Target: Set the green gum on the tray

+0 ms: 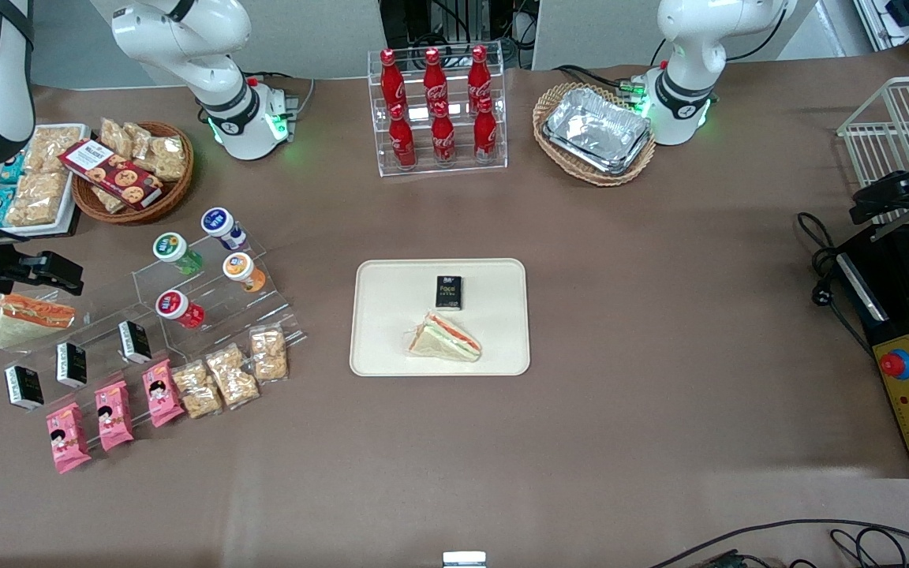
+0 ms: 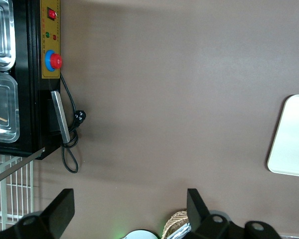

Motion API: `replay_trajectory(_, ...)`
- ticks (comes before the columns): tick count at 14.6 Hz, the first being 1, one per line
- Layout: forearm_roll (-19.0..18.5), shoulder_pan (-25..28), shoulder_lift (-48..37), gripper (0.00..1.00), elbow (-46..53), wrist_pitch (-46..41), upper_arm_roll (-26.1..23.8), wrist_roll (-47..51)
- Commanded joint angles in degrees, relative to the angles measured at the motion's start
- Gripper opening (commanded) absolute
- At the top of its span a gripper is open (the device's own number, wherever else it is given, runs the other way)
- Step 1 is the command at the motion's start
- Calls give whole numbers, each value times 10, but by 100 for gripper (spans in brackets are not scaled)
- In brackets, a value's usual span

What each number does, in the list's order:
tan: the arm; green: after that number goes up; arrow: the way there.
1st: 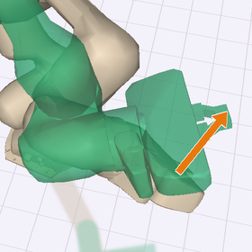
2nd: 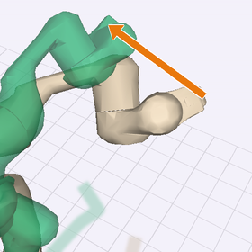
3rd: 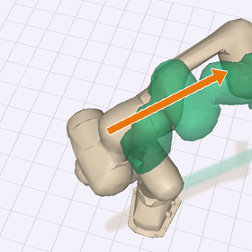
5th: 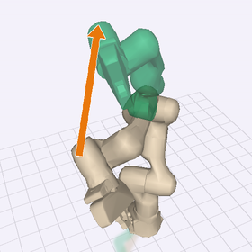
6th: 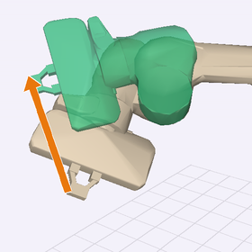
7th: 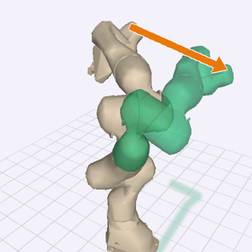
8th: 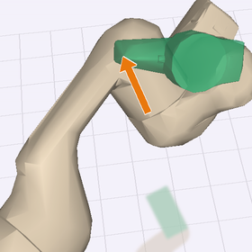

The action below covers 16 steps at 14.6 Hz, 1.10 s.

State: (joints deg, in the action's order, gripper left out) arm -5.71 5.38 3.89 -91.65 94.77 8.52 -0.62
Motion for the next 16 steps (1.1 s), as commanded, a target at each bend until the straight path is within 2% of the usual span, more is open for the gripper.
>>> replay_trajectory(1, 12, 0, -5, 100, -8, 2, -3, -6)
replay_trajectory(4, 47, -5, -5, 100, -8, 5, 0, -7)
replay_trajectory(7, 42, 14, -5, 100, -12, -7, -4, -8)
replay_trajectory(11, 49, 14, -15, 100, -12, -35, -3, -12)
replay_trajectory(14, 78, 10, -26, 100, -26, 7, 1, -21)
replay_trajectory(16, 78, 9, -51, 100, -55, 30, 2, -23)
